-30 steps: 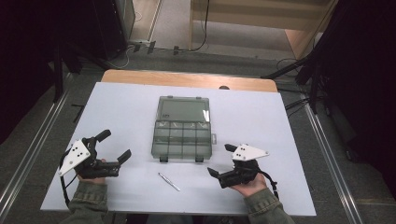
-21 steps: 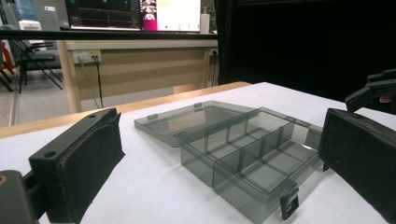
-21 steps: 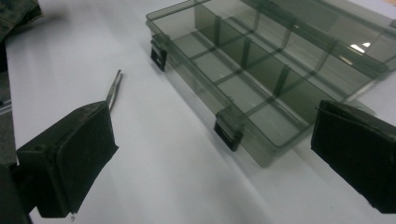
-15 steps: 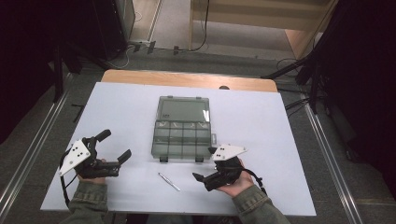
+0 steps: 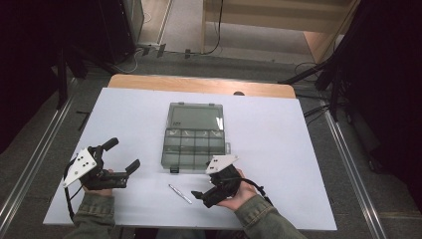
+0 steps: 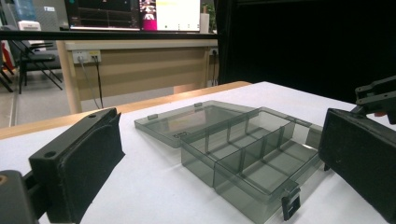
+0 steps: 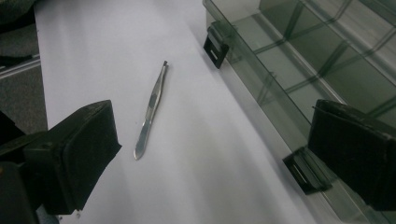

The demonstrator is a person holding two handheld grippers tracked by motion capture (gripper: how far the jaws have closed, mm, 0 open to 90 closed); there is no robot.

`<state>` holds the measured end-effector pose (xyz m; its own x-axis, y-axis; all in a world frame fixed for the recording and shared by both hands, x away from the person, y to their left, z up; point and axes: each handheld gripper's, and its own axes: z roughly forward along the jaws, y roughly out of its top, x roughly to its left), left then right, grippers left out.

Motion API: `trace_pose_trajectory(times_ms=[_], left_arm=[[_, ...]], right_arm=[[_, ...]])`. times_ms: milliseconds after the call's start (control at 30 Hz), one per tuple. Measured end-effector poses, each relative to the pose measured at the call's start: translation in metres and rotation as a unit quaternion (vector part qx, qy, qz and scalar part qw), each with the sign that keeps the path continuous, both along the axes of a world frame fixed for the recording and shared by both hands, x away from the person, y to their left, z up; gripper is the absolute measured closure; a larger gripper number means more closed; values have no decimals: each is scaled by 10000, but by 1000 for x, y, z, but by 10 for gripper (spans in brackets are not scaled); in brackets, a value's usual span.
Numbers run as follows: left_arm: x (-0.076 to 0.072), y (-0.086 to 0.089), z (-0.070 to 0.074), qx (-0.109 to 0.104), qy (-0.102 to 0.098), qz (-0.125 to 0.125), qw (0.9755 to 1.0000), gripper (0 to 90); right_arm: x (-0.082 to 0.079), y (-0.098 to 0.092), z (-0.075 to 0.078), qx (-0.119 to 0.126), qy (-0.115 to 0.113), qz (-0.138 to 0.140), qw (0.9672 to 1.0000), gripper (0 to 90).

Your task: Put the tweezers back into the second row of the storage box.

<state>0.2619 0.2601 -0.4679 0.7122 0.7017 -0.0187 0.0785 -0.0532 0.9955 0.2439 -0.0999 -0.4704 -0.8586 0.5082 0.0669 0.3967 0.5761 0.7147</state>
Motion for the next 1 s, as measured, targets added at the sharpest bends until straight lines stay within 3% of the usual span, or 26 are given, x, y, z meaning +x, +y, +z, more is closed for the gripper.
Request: trace_pose_trajectory(times_ms=[200, 433, 500, 533, 733, 800, 833, 1000], left_arm=[[0, 0, 0, -5, -4, -5, 10000, 0], [0, 0, 0, -3, 3, -9, 10000, 0], [0, 0, 0, -1, 3, -13, 10000, 0], [0, 0, 0, 19, 6, -21, 10000, 0], [1, 0, 0, -33, 4, -45, 10000, 0], [1, 1, 0, -31, 10, -36, 10000, 0], [2, 2, 0, -19, 34, -16, 10000, 0], [2, 2, 0, -29, 26, -20, 10000, 0]], right_arm=[[6, 21, 2, -448, 142, 203, 9987, 23], [9, 35, 2, -672, 214, 264, 9972, 23], [9, 40, 2, -789, 282, 252, 9962, 23], [11, 47, 2, -960, 335, 279, 9944, 23], [13, 60, 2, -1143, 396, 346, 9921, 23], [14, 65, 1, -1284, 427, 325, 9903, 23], [15, 71, 0, -1441, 521, 291, 9878, 22], [18, 83, -5, -1745, 818, 295, 9808, 37]])
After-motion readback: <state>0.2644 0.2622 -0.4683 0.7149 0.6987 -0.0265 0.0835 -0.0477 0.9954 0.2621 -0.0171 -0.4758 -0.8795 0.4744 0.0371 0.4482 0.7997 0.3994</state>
